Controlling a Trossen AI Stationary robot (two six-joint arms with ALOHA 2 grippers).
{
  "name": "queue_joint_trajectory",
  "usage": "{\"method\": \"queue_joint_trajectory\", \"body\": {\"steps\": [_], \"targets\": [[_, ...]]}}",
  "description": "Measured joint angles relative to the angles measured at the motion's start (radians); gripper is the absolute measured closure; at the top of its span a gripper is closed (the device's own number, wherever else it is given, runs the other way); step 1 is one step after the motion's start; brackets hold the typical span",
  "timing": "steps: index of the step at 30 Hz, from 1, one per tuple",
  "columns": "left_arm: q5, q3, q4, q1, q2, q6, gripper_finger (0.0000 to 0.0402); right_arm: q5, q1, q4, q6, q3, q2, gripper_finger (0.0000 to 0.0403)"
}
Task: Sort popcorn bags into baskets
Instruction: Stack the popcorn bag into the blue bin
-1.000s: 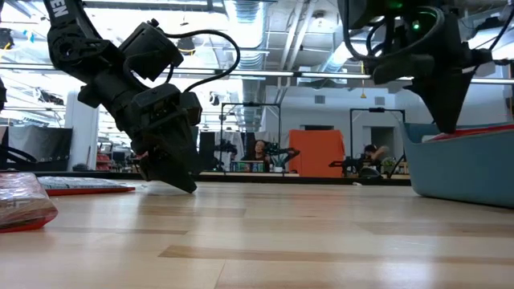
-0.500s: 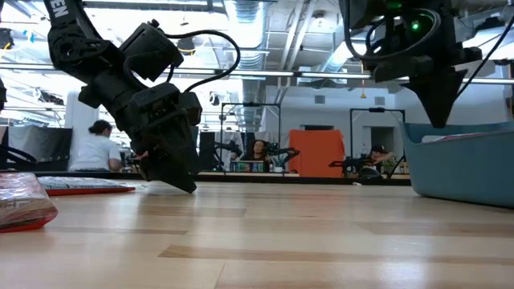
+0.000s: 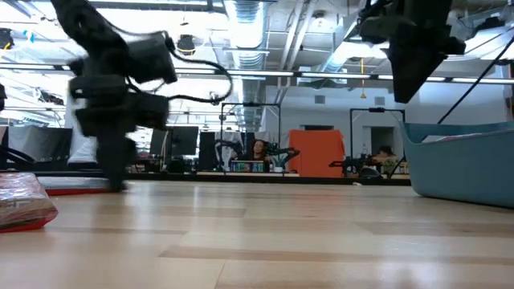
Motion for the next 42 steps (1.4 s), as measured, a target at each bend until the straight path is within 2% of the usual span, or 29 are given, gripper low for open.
{"method": "queue_joint_trajectory", "body": {"steps": [3, 6, 10, 14, 18, 23, 27, 30, 34, 39, 42], "targets": [[-0.163, 0.036, -0.155, -0.036, -0.097, -0.017, 0.0111, 0.005, 0.005, 0.007, -0.001, 0.0, 0.002, 0.0327], [-0.32, 0.057, -0.238, -0.071, -0.187, -0.067, 0.0111, 0.005, 0.004, 0.028, -0.003, -0.01, 0.002, 0.0327], [-0.381, 0.053, -0.35, -0.117, -0.283, -0.187, 0.0111, 0.008, 0.004, 0.031, -0.016, -0.01, 0.002, 0.0327], [-0.454, -0.002, -0.518, -0.178, -0.337, -0.356, 0.0111, 0.025, 0.01, 0.034, -0.02, -0.01, 0.002, 0.0327], [-0.561, -0.056, -0.535, -0.235, -0.357, -0.506, 0.0115, 0.074, 0.017, 0.035, -0.019, -0.01, 0.002, 0.0327], [-0.602, -0.072, -0.542, -0.283, -0.327, -0.584, 0.0169, 0.088, 0.016, 0.036, -0.027, -0.01, 0.002, 0.0327], [-0.549, -0.072, -0.557, -0.312, -0.275, -0.59, 0.0239, 0.089, 0.016, 0.036, -0.027, -0.01, 0.002, 0.0327], [-0.507, -0.072, -0.537, -0.335, -0.234, -0.591, 0.0288, 0.09, 0.016, 0.036, -0.028, -0.01, 0.002, 0.0327], [-0.508, -0.072, -0.443, -0.356, -0.193, -0.592, 0.0341, 0.094, 0.016, 0.036, -0.029, -0.01, 0.002, 0.0327], [-0.561, -0.069, -0.157, -0.341, -0.146, -0.5, 0.0392, 0.097, 0.016, 0.036, -0.029, -0.01, 0.002, 0.0327], [-0.58, -0.073, 0.07, -0.289, -0.102, -0.379, 0.0397, 0.098, 0.017, 0.041, -0.029, -0.01, 0.002, 0.0327]]}}
